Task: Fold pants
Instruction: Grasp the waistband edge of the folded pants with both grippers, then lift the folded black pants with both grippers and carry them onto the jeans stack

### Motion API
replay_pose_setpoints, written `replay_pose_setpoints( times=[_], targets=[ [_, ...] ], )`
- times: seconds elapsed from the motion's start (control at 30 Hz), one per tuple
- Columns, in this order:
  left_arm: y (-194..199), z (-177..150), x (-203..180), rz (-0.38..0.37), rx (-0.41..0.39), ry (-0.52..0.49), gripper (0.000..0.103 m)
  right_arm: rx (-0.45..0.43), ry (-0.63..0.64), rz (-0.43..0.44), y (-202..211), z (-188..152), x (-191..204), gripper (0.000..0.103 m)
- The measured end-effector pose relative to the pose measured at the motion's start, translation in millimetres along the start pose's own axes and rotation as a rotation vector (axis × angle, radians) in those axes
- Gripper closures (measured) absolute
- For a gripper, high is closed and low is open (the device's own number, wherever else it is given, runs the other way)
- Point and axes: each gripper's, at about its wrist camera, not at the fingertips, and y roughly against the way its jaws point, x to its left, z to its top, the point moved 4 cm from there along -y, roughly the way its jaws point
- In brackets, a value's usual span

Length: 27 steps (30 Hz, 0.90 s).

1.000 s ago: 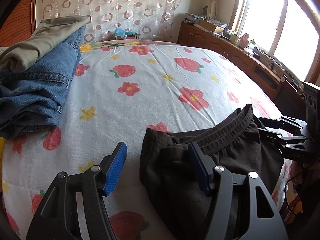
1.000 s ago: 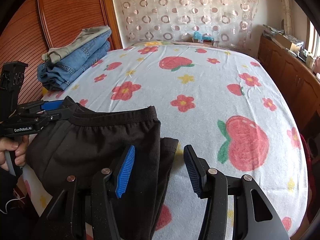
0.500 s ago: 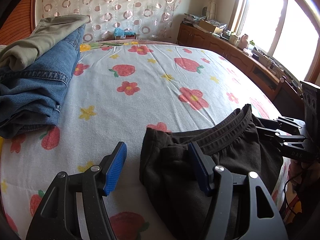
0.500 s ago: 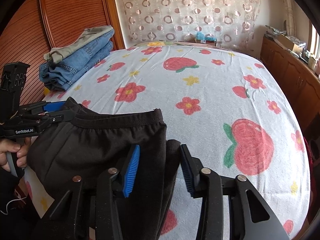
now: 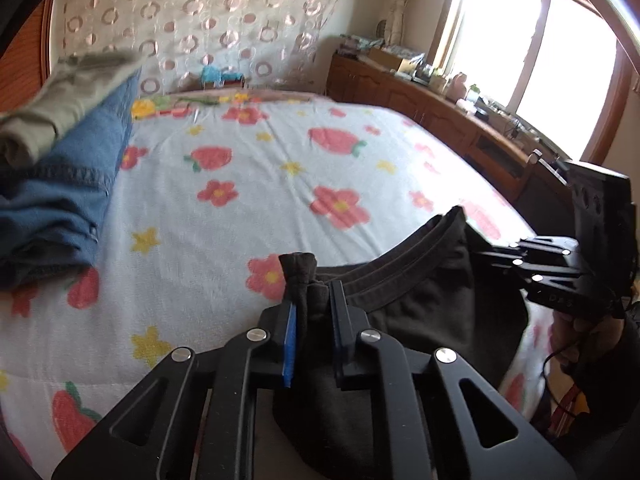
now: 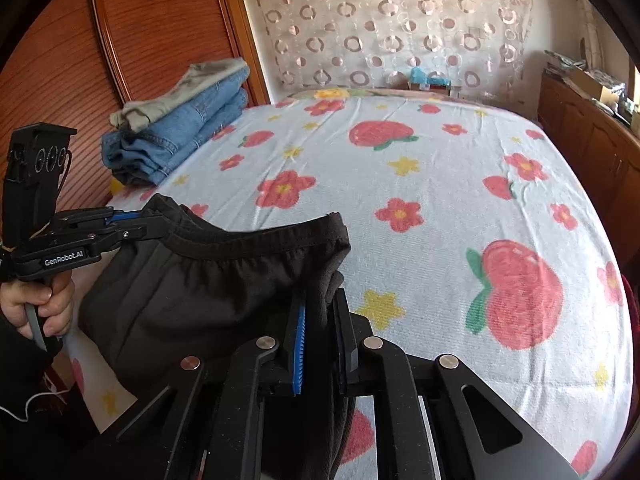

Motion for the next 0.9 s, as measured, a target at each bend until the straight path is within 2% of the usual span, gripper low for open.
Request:
replay_pose_setpoints(
  times=[0.23,0.47,0.9],
  targets=[
    [41.8,19.1,-22.6,-0.006,-0.120,-0.045,0.088,-0.084,0.024,0.006,34.0,6.4,8.9,0.092],
    [66.1,34.1,-38.4,-0.030,-0.179,-0.084,0.088,-0.156,0.055,-0.007,64.1,14.8,14.5,0.092],
    [108.2,59.8,-45.5,0.015,-0.312,-0.102,0.088,-0.255,0.132,-0.029,98.8,29.8,29.8,0.092]
  ],
)
